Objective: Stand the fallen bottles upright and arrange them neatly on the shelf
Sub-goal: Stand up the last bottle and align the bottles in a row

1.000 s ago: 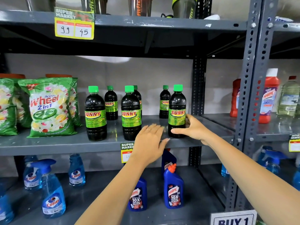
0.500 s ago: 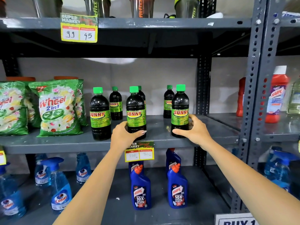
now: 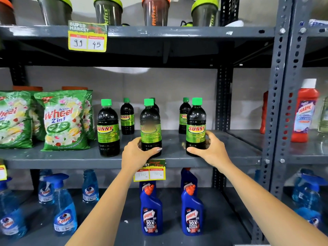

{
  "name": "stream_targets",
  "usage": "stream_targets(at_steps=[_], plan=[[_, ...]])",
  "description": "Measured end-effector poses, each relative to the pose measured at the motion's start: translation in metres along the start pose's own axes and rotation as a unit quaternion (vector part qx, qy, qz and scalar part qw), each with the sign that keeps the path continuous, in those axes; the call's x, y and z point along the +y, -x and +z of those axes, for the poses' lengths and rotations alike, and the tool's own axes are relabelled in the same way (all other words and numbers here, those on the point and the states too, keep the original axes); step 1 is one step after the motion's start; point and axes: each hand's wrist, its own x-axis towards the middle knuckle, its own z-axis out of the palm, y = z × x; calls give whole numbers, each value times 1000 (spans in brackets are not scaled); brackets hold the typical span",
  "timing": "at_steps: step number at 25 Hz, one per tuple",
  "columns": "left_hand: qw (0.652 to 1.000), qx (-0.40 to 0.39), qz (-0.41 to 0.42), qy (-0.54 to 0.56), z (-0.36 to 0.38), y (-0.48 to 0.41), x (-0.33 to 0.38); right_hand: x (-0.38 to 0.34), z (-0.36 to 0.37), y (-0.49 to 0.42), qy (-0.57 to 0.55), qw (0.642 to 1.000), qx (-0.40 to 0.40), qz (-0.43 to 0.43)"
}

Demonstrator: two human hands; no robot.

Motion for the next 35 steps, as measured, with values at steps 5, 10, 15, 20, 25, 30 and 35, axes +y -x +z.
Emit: stream_targets(at_steps=[5,10,15,20,25,30,35], plan=[[999,-36,22,18,-2,-1,-5,-4,6,20,-59,990,126,-36],[971,177,162,-24,-51,7,-14,-45,45,39,-67,933,226,-271],[986,150,70,3,-115,-14,-69,-79,94,5,-7,998,-54,-41],[985,-69,-23,-157,-131,-20,-92,-73,114,1,2,997,-83,-4],[987,44,50,-146,-123,-14,-92,-70,118,3,-14,998,-61,-19],[988,94,64,-101,-116,-13,-100,-65,119,-2,-15,998,-67,-8],[986,104,91,-96,-116,-12,-103,-62,119,-2,-16,998,-67,-7]])
